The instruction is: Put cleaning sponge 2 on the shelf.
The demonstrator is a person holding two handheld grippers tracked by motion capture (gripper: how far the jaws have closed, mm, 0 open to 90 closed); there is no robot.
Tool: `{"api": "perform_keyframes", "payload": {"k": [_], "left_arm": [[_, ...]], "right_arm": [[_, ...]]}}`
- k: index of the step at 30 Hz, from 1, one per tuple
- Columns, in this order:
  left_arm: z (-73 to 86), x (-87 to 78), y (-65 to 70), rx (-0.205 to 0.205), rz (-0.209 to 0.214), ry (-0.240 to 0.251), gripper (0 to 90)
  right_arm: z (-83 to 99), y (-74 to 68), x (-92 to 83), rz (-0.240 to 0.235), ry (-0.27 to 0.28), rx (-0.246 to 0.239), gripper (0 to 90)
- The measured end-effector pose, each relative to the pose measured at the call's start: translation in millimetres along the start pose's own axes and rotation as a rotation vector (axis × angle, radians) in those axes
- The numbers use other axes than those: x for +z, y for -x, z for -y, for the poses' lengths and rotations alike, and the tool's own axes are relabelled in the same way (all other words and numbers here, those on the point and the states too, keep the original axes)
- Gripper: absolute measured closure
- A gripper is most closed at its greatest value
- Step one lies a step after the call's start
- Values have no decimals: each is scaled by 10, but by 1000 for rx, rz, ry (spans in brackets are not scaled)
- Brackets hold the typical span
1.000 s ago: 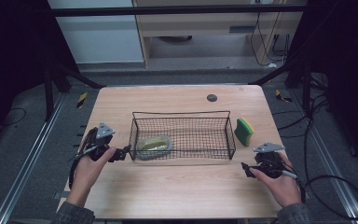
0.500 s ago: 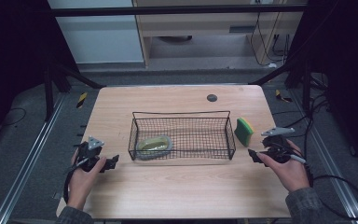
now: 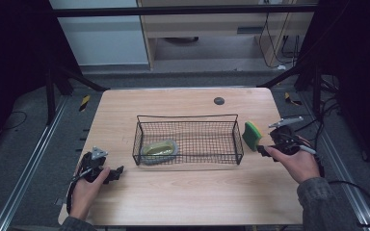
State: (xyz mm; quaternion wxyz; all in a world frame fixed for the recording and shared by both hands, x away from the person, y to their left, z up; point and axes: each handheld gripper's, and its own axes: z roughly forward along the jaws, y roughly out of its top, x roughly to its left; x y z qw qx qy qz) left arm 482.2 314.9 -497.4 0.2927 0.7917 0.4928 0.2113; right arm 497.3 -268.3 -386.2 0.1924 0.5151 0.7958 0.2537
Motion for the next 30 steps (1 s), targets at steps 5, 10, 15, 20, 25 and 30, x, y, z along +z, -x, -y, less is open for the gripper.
{"api": "perform_keyframes", "payload": {"k": [5, 10, 15, 20, 25, 30], "left_arm": [[29, 56, -19, -21, 16, 10, 30], [51, 72, -18, -22, 10, 36, 13], [65, 85, -12, -24, 6, 51, 0], [60, 92, -19, -26, 11, 54, 0], [58, 95, -25, -23, 13, 53, 0], [58, 96, -25, -23, 14, 53, 0]], "right_arm": [[-226, -37, -103, 20, -47, -12, 330], [-453, 16, -103, 12, -89, 10, 356], [-644, 76, 70, -2, -128, 17, 414], [-737, 105, 312, -24, -183, 38, 399], [-775, 137, 527, 13, -230, 33, 339], [-775, 166, 607, 12, -242, 21, 341]]}}
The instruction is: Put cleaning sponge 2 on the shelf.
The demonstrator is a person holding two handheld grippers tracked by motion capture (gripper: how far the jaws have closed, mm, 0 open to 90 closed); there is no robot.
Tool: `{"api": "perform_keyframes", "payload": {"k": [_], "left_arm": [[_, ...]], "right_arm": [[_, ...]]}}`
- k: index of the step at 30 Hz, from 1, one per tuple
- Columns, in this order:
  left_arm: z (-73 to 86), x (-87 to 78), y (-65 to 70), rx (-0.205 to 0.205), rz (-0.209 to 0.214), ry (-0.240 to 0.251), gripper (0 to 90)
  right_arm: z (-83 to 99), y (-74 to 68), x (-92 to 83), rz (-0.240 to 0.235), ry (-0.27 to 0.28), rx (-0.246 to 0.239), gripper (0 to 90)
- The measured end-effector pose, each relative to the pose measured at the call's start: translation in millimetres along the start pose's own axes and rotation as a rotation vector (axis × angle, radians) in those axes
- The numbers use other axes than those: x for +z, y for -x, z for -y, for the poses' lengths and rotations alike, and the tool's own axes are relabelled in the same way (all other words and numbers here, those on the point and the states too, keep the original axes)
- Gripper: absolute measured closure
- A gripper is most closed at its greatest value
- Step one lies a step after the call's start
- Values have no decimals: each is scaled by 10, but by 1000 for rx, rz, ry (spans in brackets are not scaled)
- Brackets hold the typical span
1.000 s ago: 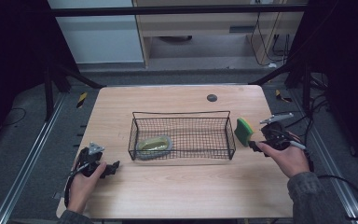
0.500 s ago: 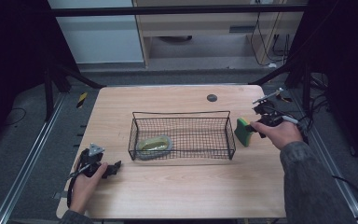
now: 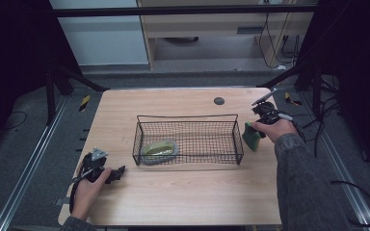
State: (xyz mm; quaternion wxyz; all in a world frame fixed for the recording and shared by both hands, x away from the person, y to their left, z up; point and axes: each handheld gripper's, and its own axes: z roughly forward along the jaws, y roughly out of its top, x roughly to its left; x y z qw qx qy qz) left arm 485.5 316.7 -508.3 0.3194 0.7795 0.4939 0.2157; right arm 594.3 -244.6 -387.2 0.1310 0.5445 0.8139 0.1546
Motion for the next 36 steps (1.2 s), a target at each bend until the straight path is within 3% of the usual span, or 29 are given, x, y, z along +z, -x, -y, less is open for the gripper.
{"api": "perform_keyframes", "payload": {"k": [11, 18, 24, 36], "left_arm": [[-1, 0, -1, 1, 1, -1, 0], [-3, 2, -5, 3, 3, -1, 0], [-4, 3, -4, 2, 3, -1, 0], [-9, 8, -2, 0, 0, -1, 0]], "right_arm": [[-47, 1, 174, -17, -49, -21, 450], [-80, -9, 229, -27, -62, -45, 627], [-60, -4, 133, -27, -32, -48, 641], [55, -49, -310, -34, 86, -47, 640]]}}
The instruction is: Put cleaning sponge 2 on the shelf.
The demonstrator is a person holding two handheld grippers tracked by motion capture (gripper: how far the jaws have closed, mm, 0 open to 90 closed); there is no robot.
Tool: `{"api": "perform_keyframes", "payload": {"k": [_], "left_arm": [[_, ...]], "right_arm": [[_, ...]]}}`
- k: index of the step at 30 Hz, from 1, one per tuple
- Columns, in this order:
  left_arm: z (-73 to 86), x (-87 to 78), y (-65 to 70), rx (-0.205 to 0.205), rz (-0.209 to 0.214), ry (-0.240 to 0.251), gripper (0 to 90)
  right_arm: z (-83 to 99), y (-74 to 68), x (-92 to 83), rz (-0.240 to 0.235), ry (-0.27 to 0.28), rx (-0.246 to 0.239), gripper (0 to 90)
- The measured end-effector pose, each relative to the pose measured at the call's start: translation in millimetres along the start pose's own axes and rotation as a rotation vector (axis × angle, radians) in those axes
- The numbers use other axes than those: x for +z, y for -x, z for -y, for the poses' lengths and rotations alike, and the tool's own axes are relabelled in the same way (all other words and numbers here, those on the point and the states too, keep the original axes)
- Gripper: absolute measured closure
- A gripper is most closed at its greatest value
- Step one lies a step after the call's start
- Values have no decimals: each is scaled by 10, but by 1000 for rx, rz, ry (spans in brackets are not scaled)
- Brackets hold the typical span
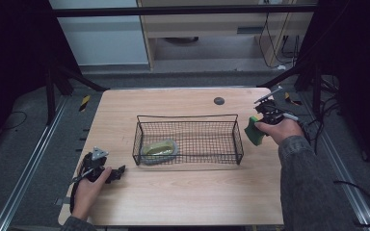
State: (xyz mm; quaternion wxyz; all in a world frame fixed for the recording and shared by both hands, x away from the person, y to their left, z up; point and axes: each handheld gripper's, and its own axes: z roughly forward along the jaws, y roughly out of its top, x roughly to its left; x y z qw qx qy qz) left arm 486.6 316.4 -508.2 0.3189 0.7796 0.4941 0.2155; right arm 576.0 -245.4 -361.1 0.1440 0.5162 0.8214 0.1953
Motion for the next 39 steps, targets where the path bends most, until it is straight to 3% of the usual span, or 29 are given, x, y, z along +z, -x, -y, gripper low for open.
{"api": "perform_keyframes", "payload": {"k": [9, 21, 26, 39], "left_arm": [[0, 0, 0, 1, 0, 0, 0], [0, 0, 0, 0, 0, 0, 0], [0, -1, -1, 2, -1, -1, 0], [0, -1, -1, 2, -1, -1, 0]], "right_arm": [[-29, -101, -319, -4, 81, -36, 640], [-238, -412, -680, -18, 155, -112, 641], [-343, -592, -675, -29, 155, -156, 641], [-448, -810, -452, -48, 132, -196, 642]]}}
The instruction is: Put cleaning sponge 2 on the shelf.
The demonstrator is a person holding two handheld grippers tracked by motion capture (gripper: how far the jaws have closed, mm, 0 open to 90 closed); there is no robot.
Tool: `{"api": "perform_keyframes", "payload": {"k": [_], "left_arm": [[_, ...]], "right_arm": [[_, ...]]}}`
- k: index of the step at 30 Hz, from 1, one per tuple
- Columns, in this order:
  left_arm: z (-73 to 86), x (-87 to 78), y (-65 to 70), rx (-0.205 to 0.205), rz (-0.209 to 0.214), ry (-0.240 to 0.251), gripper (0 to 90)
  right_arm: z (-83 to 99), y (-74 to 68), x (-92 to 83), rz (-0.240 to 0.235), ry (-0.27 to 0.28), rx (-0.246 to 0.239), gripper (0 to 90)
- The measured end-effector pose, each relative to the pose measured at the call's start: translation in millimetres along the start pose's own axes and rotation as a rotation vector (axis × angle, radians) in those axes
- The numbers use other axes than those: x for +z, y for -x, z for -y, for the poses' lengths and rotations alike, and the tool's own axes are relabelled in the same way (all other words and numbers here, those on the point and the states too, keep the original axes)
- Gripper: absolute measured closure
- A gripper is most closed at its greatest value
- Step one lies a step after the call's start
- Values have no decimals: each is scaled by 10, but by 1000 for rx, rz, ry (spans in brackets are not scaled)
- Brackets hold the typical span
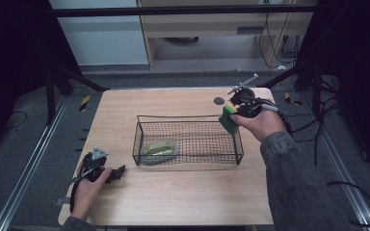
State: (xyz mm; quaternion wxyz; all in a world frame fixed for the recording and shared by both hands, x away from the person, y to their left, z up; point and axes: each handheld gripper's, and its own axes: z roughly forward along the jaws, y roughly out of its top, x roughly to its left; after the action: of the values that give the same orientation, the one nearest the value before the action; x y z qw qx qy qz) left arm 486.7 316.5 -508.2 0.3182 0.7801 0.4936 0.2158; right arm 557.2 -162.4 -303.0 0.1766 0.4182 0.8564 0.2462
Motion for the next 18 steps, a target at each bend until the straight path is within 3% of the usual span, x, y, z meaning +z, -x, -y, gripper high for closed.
{"api": "perform_keyframes", "payload": {"k": [11, 18], "left_arm": [[0, 0, 0, -1, 0, 0, 0], [0, 0, 0, 0, 0, 0, 0]], "right_arm": [[41, -81, 277, 2, -25, -13, 642], [126, -39, 412, 17, -62, -11, 641]]}}
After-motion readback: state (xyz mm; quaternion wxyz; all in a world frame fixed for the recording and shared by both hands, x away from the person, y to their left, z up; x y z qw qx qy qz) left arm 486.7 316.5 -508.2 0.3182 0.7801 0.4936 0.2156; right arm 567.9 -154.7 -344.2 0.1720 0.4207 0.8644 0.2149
